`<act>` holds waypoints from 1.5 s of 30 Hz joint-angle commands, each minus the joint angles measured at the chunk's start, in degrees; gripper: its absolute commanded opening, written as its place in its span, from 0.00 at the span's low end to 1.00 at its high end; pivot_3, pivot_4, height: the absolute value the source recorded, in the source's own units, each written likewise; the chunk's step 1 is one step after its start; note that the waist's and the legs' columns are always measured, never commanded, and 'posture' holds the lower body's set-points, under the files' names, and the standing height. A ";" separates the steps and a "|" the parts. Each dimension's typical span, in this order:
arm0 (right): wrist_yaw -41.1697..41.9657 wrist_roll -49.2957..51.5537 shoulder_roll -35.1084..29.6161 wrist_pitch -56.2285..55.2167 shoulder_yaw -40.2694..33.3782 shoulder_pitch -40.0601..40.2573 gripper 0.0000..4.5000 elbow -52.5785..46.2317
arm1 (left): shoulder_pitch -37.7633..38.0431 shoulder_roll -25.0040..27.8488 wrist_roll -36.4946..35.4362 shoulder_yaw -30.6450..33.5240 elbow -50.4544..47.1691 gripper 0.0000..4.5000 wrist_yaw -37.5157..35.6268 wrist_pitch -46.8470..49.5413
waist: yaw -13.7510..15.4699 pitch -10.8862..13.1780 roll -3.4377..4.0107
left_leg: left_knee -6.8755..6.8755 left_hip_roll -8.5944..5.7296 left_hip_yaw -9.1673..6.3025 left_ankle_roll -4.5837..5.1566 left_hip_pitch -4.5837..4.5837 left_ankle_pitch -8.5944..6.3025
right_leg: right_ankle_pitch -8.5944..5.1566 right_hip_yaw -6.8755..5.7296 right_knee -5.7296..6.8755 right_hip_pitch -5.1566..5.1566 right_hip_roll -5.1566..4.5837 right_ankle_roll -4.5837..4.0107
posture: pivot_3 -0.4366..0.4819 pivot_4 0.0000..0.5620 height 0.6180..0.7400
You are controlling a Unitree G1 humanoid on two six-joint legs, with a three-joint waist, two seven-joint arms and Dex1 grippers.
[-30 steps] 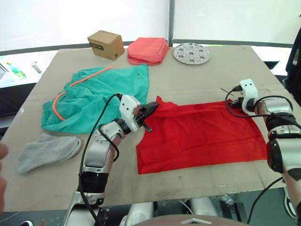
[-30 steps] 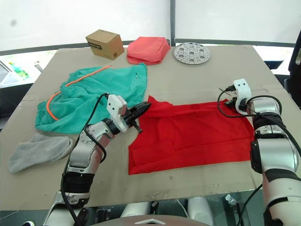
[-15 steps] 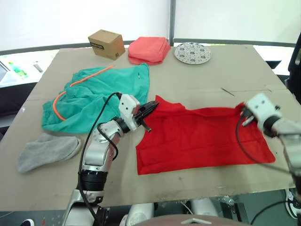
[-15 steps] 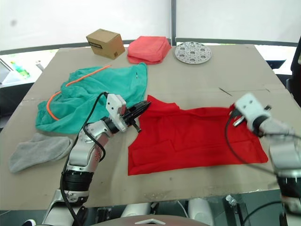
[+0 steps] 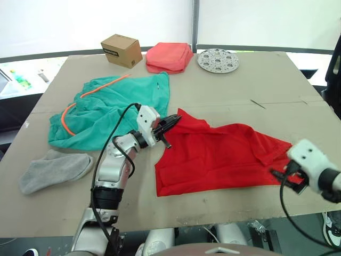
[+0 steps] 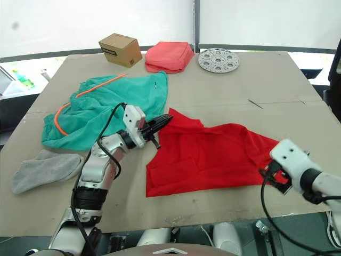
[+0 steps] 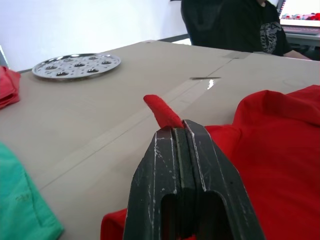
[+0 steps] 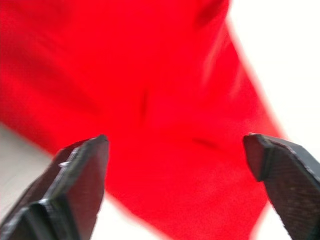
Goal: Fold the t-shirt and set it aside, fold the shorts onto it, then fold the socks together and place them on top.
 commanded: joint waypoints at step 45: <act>-20.54 -4.69 -1.27 13.07 28.56 -14.96 0.19 6.76 | 0.78 -0.23 -0.64 0.14 -4.00 0.00 0.94 0.58 | 0.65 0.03 -0.13 | -0.05 -0.03 -0.15 0.00 -0.10 0.00 | 0.01 -0.12 -0.03 -0.02 -0.03 0.00 | 0.48 0.27 1.00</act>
